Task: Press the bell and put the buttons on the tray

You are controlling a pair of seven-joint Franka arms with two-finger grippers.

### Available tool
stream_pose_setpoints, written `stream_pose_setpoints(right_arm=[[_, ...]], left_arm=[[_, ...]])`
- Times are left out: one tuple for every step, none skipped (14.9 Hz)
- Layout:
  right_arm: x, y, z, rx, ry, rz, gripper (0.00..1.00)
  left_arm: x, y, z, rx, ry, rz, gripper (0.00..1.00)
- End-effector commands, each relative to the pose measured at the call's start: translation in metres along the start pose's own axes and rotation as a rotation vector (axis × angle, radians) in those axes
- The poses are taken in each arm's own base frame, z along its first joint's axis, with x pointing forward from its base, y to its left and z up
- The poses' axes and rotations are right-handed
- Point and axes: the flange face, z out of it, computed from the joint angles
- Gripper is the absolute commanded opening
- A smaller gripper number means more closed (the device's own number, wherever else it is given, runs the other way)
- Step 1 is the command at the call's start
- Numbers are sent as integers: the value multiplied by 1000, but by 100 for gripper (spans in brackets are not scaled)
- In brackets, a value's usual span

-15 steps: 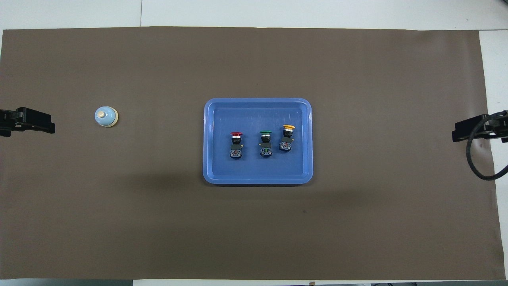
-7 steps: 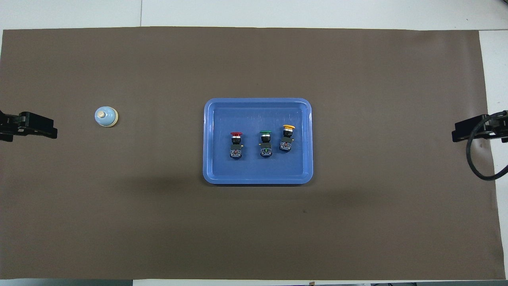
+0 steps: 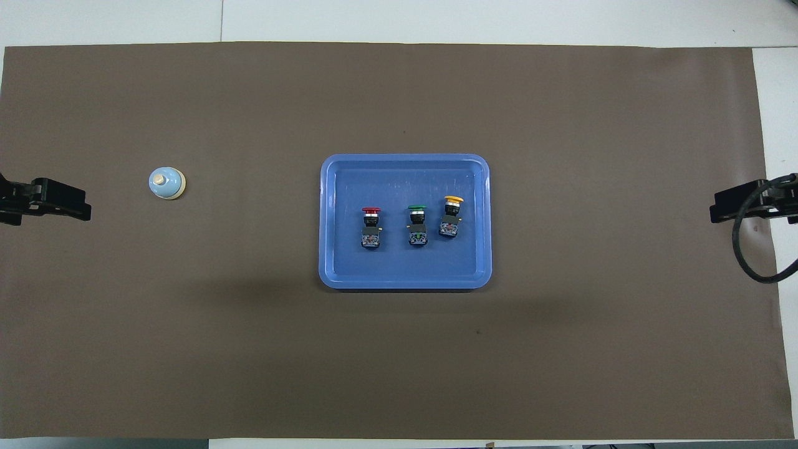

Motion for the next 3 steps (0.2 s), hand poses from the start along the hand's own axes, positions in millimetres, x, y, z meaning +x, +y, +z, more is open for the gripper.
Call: stream_pose_setpoints(right_arm=[[-4,-3,-4,-1,-15,-24,100],[-4,-2,-4,0,-14,-23,100],[-4,-2,-4,1,-15,-23,100]], left_arm=[[-8,3,-4,-11,7,-6,100],[-8,3,-5,-11,10,-3,100],[-8,3,-5,-11,9,-3,100]])
